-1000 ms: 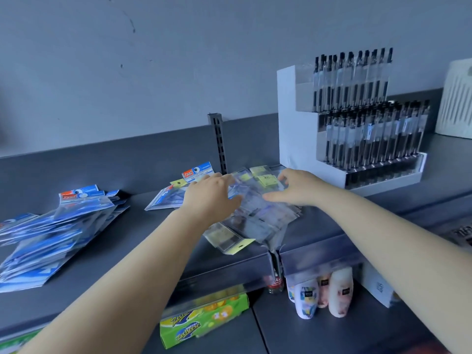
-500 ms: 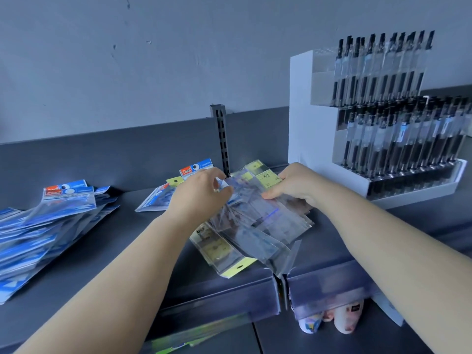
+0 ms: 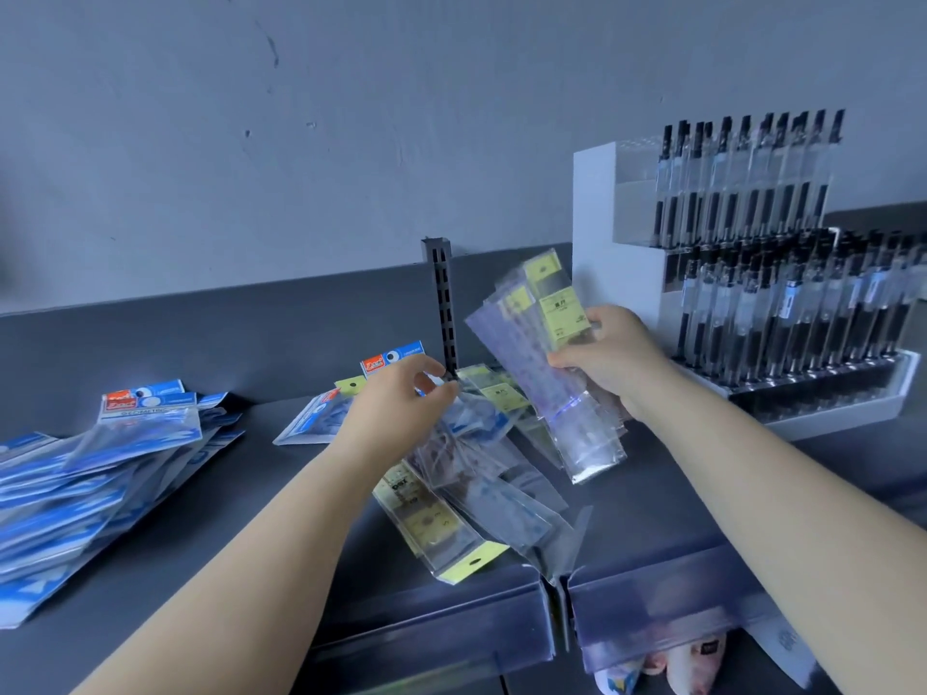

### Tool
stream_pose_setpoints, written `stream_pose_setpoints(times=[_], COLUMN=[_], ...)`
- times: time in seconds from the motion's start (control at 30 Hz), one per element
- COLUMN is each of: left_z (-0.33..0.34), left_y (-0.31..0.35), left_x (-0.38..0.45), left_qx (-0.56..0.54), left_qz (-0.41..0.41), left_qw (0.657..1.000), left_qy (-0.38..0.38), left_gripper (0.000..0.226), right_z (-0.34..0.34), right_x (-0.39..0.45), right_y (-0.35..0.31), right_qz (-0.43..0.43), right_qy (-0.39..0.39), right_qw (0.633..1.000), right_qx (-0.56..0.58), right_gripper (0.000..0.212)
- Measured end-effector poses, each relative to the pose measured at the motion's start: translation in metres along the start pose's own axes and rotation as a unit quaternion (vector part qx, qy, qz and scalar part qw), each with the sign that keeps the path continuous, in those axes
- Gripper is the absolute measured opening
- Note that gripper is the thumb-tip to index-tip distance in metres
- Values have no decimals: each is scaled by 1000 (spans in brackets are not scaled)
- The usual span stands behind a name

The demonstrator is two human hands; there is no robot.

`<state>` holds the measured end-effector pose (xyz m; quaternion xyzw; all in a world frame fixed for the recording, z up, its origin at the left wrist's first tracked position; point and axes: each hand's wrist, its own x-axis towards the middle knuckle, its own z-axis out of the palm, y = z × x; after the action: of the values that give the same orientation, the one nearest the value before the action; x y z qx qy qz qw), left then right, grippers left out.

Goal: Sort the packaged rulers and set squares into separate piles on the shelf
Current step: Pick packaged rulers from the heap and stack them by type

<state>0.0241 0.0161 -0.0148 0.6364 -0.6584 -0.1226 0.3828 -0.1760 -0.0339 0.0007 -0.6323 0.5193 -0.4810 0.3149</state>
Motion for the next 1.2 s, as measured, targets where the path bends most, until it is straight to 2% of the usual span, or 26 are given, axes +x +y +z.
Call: stream_pose_setpoints(times=[0.13,0.23,0.3,0.4,0.53,0.63,0.73,0.87,1.03,1.2], left_z=[-2,-8,-11,-21,-47,-70,-87,-109,-144,-185], left_y=[6,15,22,26,16,4,-8,-22,-46,-76], left_x=[-2,-4,-4,-7,-9,-10,-16,-24,-31,-42], left_qx=[-142,-283,-334,-343,-362,-355,-339,-361,-356,-407], left_qz=[-16,-14,-4,8,-7,-18,-25,-48,-38,-60], left_qw=[990,959,942,933,923,927,935,927,929,906], left_qy=[-8,-16,18,104,131,125,100,88,97,103], left_gripper=[19,18,15,15,22,19,6,12,11,6], right_z=[2,14,27,47,67,82,97,118,154,190], right_x=[-1,-7,-13,-22,-29,-36,-41,-45,-56,-70], right_y=[-15,-26,-35,-46,-61,-70,-81,-99,-122,-143], right_qz=[-57,-65,-73,-78,-14,17,30,30,4,-3], right_qy=[9,-2,-15,-33,-72,-111,-147,-162,-146,-141], right_qw=[996,990,988,981,963,955,955,962,964,958], right_qx=[69,122,138,176,259,273,256,216,224,249], right_gripper=[32,31,31,26,20,22,25,49,39,38])
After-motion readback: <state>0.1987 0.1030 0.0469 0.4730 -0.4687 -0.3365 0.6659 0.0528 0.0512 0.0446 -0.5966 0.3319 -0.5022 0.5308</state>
